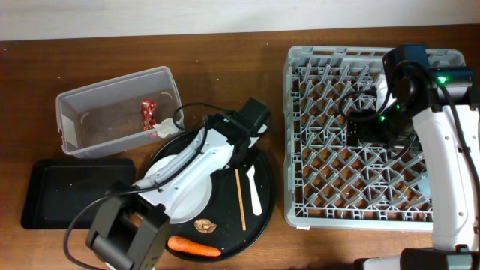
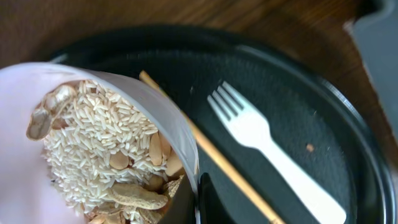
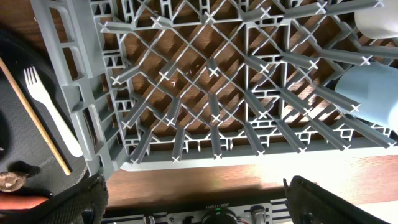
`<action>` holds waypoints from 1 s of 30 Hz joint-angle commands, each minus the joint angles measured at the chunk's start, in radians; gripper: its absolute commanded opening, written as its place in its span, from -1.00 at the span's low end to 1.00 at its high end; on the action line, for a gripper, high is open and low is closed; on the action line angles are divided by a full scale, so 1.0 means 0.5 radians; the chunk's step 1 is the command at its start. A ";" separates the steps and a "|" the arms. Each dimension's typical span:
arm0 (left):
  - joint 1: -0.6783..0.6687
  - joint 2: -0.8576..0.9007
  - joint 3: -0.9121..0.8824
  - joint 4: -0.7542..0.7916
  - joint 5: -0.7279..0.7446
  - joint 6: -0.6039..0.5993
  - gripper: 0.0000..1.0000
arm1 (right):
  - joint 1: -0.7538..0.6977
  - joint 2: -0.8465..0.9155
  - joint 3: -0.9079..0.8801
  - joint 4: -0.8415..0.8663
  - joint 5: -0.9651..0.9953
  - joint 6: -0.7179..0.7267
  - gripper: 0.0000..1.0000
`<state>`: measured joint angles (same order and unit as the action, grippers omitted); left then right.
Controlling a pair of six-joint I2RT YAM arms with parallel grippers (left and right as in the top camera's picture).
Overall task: Sort waste into correct bins and load items into the dishwasher rack
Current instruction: 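Lift the pink bowl with the left gripper toward the black tray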
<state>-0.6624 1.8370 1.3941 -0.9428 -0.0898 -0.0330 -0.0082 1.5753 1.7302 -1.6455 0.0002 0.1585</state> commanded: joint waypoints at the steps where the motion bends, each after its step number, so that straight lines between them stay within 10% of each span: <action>1: 0.119 -0.206 0.043 -0.098 -0.008 -0.115 -0.99 | -0.012 -0.030 -0.008 -0.002 0.040 0.007 0.89; 17: 0.971 -0.729 -0.155 -0.510 0.266 -0.224 -0.99 | -0.012 -0.030 -0.008 -0.024 0.077 -0.008 0.89; 30: 1.981 -0.812 -0.575 -0.304 1.158 0.201 -0.99 | -0.012 -0.030 -0.008 -0.034 0.077 -0.008 0.89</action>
<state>0.2436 1.4498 1.1446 -1.1137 0.2966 -0.0212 -0.0082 1.5753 1.7298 -1.6585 0.0227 0.1547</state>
